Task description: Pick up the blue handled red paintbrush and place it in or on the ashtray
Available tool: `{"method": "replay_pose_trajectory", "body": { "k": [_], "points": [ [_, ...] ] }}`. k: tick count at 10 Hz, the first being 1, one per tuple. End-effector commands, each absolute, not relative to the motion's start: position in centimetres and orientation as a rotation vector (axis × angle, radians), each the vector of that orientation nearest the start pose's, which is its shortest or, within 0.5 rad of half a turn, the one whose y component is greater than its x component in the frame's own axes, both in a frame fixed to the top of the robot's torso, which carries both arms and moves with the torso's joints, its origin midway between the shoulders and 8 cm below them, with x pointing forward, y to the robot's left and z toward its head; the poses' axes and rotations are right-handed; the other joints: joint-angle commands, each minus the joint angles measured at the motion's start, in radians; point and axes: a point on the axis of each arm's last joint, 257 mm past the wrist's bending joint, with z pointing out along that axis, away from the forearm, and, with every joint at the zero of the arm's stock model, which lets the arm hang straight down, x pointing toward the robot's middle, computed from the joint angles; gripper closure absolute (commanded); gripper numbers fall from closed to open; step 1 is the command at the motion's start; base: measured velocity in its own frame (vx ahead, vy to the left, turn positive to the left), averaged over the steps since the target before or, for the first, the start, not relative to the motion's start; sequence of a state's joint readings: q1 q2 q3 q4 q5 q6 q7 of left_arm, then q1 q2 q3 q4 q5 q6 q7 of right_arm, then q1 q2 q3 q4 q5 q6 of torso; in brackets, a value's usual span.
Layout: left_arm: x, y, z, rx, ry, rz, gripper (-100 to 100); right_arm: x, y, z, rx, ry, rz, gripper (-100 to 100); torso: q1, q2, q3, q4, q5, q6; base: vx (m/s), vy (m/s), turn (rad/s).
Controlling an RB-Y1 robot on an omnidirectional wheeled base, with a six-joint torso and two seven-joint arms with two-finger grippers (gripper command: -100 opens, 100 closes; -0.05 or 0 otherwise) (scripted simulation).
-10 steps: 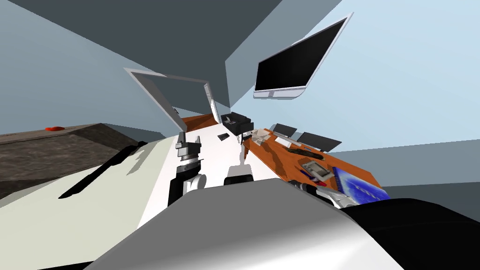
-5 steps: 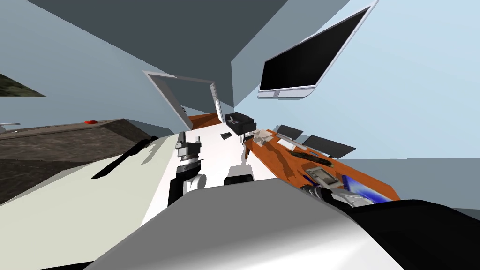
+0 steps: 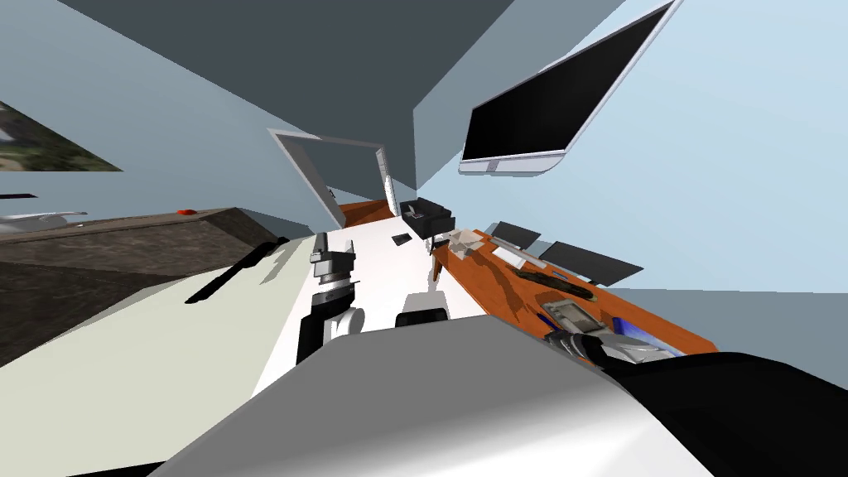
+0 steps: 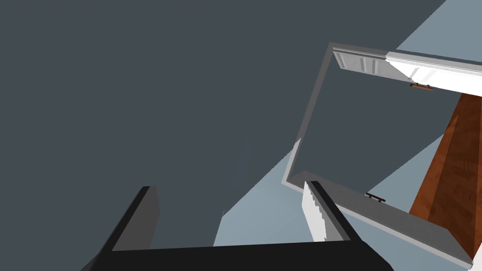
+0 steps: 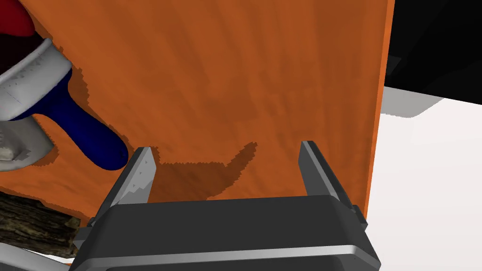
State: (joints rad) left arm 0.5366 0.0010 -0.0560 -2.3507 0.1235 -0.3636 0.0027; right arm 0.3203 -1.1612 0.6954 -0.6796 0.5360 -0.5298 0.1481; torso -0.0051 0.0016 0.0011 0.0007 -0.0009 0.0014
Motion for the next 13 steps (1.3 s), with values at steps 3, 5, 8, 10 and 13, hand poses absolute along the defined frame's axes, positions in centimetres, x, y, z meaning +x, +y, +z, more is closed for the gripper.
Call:
{"method": "replay_pose_trajectory", "body": {
  "k": [3,5,8,10,13],
  "points": [
    [35.1,27.7,1.7,-0.822,0.61,-1.409,0,2.9,-69.3,-46.8,-0.27,2.96,-0.25,-100,-0.001,0.0,0.0,0.0,0.0,0.0,-0.013,-0.071,0.088],
    [35.1,27.7,1.7,-0.823,0.61,-1.409,0,1.2,-70.7,-46.1,-0.297,3.007,-0.281,-100,0.001,-0.001,-0.001,0.0,0.0,0.001,-0.008,-0.08,0.112],
    [35.1,27.7,1.7,-0.822,0.611,-1.409,0,-0.7,-70.0,-47.0,-0.316,3.056,-0.248,-100,-0.006,0.0,0.0,0.0,-0.002,0.0,-0.014,-0.163,0.113],
    [35.1,27.7,1.7,-0.822,0.611,-1.409,0,-1.0,-69.4,-47.4,-0.318,3.066,-0.229,-100,-0.008,-0.002,-0.001,0.0,-0.003,0.0,-0.007,-0.128,0.072],
    [35.1,27.7,1.7,-0.823,0.61,-1.409,0,-1.8,-69.2,-47.7,-0.312,3.061,-0.232,-100,0.003,-0.002,-0.001,0.0,0.0,0.001,0.008,-0.02,0.017]
  ]
}}
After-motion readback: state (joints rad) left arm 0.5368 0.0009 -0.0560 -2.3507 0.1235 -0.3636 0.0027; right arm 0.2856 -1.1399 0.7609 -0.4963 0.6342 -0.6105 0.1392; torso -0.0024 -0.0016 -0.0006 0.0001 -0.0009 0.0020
